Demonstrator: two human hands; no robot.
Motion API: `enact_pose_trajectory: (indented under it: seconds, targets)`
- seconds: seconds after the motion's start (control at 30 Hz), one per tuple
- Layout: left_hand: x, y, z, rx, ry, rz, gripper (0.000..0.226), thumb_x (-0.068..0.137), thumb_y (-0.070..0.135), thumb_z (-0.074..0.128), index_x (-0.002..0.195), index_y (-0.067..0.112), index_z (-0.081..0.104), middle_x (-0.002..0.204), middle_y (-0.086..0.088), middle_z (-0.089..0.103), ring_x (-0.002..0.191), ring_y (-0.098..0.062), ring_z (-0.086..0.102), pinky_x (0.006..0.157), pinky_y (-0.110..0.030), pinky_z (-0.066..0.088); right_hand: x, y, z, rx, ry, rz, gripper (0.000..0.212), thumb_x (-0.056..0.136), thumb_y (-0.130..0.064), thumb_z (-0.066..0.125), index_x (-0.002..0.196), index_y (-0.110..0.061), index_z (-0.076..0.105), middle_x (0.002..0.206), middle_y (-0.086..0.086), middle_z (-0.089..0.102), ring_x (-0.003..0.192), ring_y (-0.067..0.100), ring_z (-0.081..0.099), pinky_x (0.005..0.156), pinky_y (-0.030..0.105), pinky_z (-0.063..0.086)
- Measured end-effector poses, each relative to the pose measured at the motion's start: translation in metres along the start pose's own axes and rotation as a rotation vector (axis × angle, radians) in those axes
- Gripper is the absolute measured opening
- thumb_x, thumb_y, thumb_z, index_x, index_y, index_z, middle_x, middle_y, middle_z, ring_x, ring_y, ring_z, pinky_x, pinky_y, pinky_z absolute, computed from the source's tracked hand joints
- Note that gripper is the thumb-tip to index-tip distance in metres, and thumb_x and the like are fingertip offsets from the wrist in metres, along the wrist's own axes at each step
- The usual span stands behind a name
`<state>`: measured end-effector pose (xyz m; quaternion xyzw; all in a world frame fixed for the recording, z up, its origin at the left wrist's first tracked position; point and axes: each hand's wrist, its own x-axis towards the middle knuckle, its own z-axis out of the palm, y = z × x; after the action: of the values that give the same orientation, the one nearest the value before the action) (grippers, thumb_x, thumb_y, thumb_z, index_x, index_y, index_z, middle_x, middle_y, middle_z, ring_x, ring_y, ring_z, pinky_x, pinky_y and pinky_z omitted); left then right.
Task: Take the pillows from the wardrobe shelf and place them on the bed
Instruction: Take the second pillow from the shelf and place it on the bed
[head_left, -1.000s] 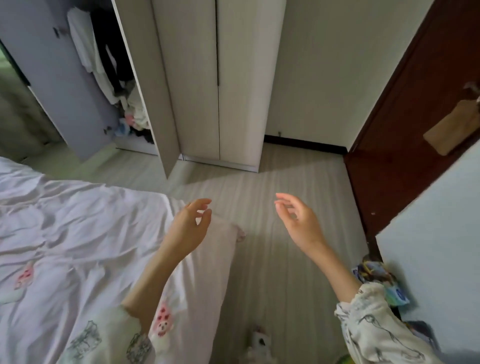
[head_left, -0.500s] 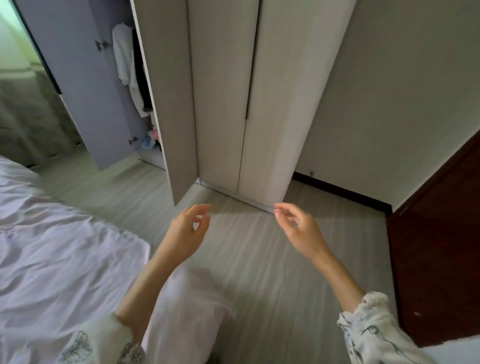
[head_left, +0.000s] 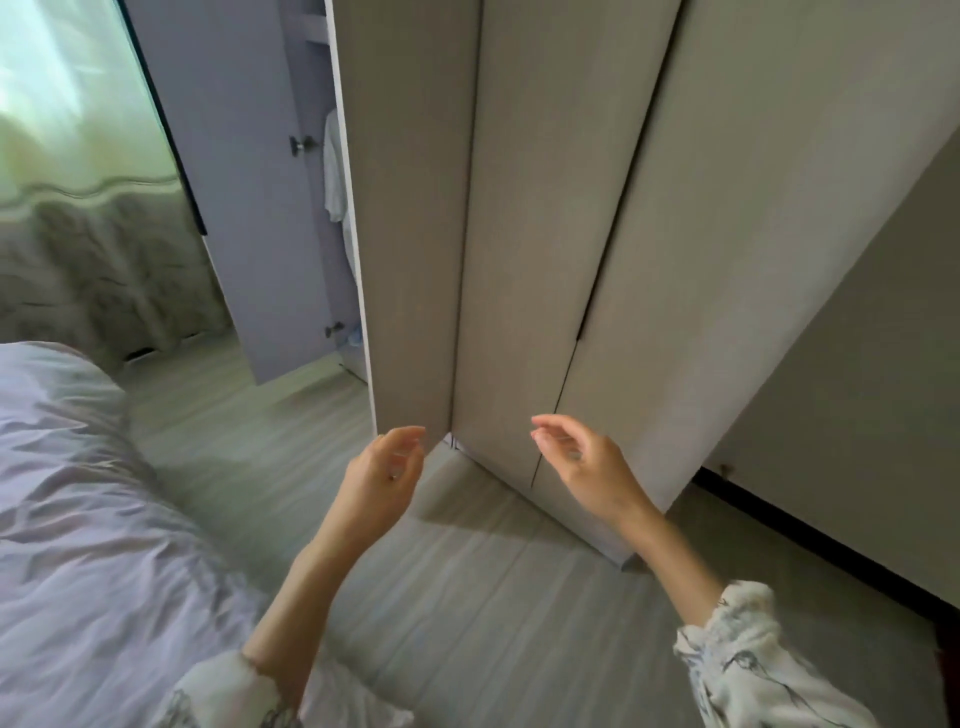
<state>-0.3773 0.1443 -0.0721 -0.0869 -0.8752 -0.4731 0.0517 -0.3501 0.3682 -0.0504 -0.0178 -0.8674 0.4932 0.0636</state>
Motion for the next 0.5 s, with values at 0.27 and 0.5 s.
enact_pose_trajectory:
  seconds: [0.27,0.5]
  targets:
    - [0.112,-0.024,-0.019,0.059,0.122,-0.089,0.029,0.093,0.012,0.049,0.121,0.010,0.057,0.117,-0.007,0.062,0.089,-0.011,0.055,0.075,-0.011,0.036,0.167,-0.017,0.049,0.058,-0.219,-0.136,0.020,0.092,-0.027,0.052,0.110,-0.026,0.061,0.102,-0.004,0.067,0.096,0.005,0.060,0.072,0.000,0.040]
    - [0.205,-0.057,-0.065,0.121,0.347,-0.204,0.028,0.093,0.015,0.050,0.120,0.009,0.057,0.116,-0.009,0.062,0.091,-0.013,0.056,0.079,-0.021,0.042,0.310,-0.050,0.106,0.033,-0.428,-0.291,0.028,0.091,-0.038,0.051,0.116,-0.026,0.058,0.099,-0.010,0.061,0.084,-0.007,0.055,0.063,0.000,0.040]
